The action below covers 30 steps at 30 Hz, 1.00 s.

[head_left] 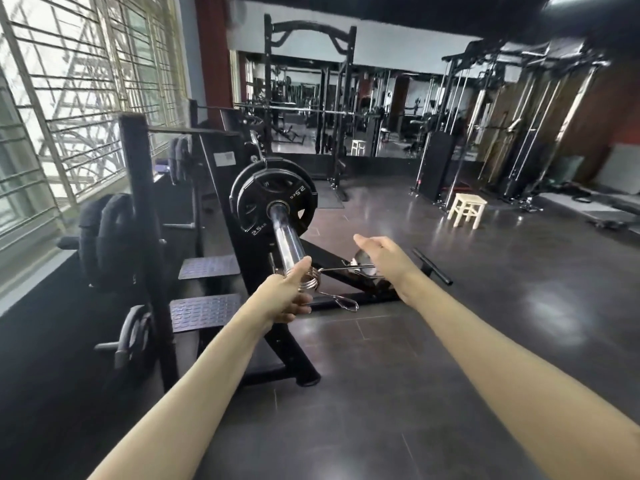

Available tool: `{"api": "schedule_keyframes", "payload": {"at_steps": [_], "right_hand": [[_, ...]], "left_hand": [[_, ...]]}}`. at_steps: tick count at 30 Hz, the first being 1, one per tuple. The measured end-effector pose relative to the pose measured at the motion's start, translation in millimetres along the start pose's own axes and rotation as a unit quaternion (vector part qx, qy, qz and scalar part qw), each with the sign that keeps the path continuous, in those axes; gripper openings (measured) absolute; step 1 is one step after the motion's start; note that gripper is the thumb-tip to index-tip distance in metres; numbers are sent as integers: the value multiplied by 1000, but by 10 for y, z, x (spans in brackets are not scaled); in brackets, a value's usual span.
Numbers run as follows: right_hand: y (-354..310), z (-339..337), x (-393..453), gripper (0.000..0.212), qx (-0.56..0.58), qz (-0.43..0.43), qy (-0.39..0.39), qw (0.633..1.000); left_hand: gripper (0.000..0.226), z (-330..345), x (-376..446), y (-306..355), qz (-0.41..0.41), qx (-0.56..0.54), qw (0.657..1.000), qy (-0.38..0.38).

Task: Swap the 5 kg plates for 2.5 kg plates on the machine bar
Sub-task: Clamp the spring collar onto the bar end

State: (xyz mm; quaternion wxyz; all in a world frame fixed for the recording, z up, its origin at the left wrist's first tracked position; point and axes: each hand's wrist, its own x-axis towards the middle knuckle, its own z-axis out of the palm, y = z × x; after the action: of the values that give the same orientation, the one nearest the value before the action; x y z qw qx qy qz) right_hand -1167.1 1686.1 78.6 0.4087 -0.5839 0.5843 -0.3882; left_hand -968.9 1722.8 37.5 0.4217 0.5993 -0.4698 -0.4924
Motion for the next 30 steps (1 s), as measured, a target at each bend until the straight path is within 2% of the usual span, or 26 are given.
{"api": "schedule_keyframes", "payload": {"at_steps": [2, 4, 6, 8, 9, 12, 13, 17, 19, 21, 23, 25, 28, 30], "right_hand": [[86, -31, -72, 82, 162, 99, -57, 980], [224, -39, -148, 98, 271, 135, -79, 950], [393, -7, -247, 118, 323, 165, -93, 927], [519, 33, -361, 135, 328, 189, -123, 917], [542, 40, -425, 134, 330, 204, -134, 912], [505, 1, -555, 111, 336, 224, -155, 901], [479, -14, -577, 112, 343, 229, -160, 897], [577, -8, -472, 137, 367, 219, -201, 881], [598, 28, -471, 134, 371, 231, -208, 875], [586, 82, -503, 123, 395, 219, -215, 866], [550, 107, -508, 116, 398, 200, -208, 871], [529, 110, -466, 122, 395, 199, -190, 876], [526, 94, -387, 147, 400, 216, -178, 873], [489, 86, -377, 144, 399, 210, -172, 876]], "left_hand": [[57, 62, -48, -59, 4, -11, 1000, 4], [53, 123, -98, -113, 2, -26, 1000, 15], [51, 183, -141, -188, -9, -43, 999, 27], [54, 248, -167, -255, -26, -58, 997, 32], [55, 277, -177, -273, -34, -62, 997, 33], [55, 315, -186, -277, -42, -63, 997, 31], [55, 310, -187, -266, -44, -59, 997, 31], [59, 251, -190, -206, -54, -59, 996, 49], [62, 246, -183, -172, -64, -76, 993, 58], [61, 272, -187, -163, -66, -82, 993, 59], [61, 285, -181, -191, -72, -89, 991, 67], [65, 268, -172, -227, -85, -96, 989, 71], [67, 241, -159, -247, -102, -102, 987, 65], [64, 235, -147, -241, -100, -100, 988, 62]]}}
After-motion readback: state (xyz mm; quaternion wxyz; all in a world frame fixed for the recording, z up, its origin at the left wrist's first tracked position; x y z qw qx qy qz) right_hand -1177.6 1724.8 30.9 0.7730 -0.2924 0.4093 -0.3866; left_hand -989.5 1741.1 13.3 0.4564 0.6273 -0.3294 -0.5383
